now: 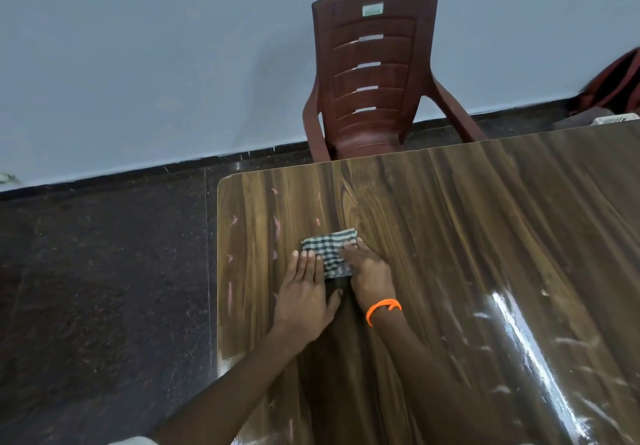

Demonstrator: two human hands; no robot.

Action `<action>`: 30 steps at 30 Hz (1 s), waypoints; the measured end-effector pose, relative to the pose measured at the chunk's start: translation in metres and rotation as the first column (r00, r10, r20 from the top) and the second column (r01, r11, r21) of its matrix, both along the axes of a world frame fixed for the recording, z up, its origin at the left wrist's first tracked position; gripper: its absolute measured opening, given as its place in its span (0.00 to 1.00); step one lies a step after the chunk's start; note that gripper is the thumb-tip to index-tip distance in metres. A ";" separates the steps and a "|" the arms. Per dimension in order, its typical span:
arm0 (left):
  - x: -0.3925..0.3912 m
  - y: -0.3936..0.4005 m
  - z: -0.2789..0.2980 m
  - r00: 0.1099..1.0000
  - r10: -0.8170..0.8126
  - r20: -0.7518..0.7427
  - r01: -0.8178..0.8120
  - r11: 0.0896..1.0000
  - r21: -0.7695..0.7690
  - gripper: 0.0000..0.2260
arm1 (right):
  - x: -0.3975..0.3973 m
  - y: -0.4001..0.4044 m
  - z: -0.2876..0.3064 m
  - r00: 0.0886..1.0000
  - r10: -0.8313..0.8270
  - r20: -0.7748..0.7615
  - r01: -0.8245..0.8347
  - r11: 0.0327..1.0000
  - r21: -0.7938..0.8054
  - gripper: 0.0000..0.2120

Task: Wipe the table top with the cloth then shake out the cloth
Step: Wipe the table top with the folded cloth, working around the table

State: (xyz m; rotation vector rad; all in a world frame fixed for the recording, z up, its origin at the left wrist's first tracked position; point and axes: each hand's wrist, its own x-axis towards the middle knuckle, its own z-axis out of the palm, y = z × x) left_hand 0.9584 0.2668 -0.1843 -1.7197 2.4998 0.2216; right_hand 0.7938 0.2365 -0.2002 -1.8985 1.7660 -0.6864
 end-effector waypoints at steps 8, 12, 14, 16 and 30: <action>-0.032 0.004 0.001 0.993 -0.112 -0.020 0.112 0.994 -0.002 0.35 | -0.048 0.018 -0.003 0.995 -0.094 0.033 0.095 0.995 -0.043 0.25; -0.047 -0.042 0.000 0.985 -0.163 0.057 0.165 0.985 -0.039 0.36 | -0.055 -0.027 0.000 0.977 -0.205 0.065 0.210 0.975 -0.072 0.22; -0.043 -0.067 -0.002 0.986 -0.139 0.088 0.145 0.987 -0.067 0.36 | -0.050 -0.056 -0.007 0.972 -0.199 0.121 0.208 0.976 -0.064 0.21; -0.032 -0.086 -0.003 0.987 -0.106 0.119 0.116 0.990 -0.081 0.36 | -0.039 -0.082 -0.012 0.967 -0.185 0.177 0.194 0.980 -0.035 0.20; -0.025 -0.068 -0.006 0.991 -0.131 -0.027 0.131 0.991 0.002 0.39 | -0.052 -0.062 -0.011 1.000 -0.019 0.002 0.019 0.995 -0.103 0.21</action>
